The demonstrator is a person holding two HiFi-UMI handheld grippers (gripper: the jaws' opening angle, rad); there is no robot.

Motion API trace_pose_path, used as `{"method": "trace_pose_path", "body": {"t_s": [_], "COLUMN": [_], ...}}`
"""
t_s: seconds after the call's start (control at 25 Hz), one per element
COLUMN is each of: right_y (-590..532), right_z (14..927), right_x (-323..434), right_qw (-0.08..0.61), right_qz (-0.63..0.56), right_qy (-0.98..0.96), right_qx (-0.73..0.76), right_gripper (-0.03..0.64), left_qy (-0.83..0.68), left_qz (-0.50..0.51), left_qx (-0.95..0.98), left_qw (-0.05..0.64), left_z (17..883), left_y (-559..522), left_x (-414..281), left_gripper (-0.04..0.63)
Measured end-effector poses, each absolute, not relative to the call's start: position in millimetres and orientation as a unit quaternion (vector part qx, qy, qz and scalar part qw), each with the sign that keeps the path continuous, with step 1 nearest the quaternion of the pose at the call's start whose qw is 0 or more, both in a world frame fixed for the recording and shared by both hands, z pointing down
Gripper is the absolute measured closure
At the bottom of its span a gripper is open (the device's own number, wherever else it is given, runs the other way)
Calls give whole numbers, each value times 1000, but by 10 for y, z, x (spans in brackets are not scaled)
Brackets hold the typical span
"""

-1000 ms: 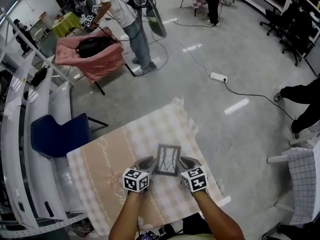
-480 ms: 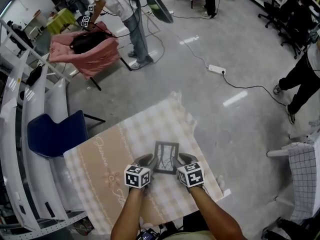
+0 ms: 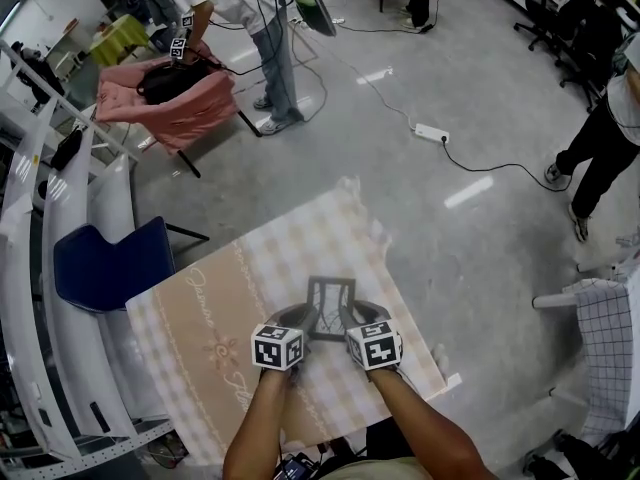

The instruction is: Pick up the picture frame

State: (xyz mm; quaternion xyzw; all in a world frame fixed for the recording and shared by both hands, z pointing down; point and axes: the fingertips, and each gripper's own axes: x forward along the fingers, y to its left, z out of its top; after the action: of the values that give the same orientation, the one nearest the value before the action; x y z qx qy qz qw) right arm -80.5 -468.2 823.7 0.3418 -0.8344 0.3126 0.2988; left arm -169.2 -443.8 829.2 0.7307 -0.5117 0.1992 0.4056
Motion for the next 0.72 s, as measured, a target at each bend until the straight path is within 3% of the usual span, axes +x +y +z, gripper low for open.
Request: {"method": "trace_pose_path", "body": {"t_s": [0.72], "right_y": [-4507], "right_z": [7352], "right_x": [-885], "right_qw": [223], "right_qz": [209], "right_qy": [-885], "right_qx": [353], "right_gripper": [526], "left_qy": [-568], "left_qz": [126], "left_qx": [742], "left_qw": [332], "left_z": [7442], "left_y": [-4169], "left_x": [-1768], "left_gripper": [522]}}
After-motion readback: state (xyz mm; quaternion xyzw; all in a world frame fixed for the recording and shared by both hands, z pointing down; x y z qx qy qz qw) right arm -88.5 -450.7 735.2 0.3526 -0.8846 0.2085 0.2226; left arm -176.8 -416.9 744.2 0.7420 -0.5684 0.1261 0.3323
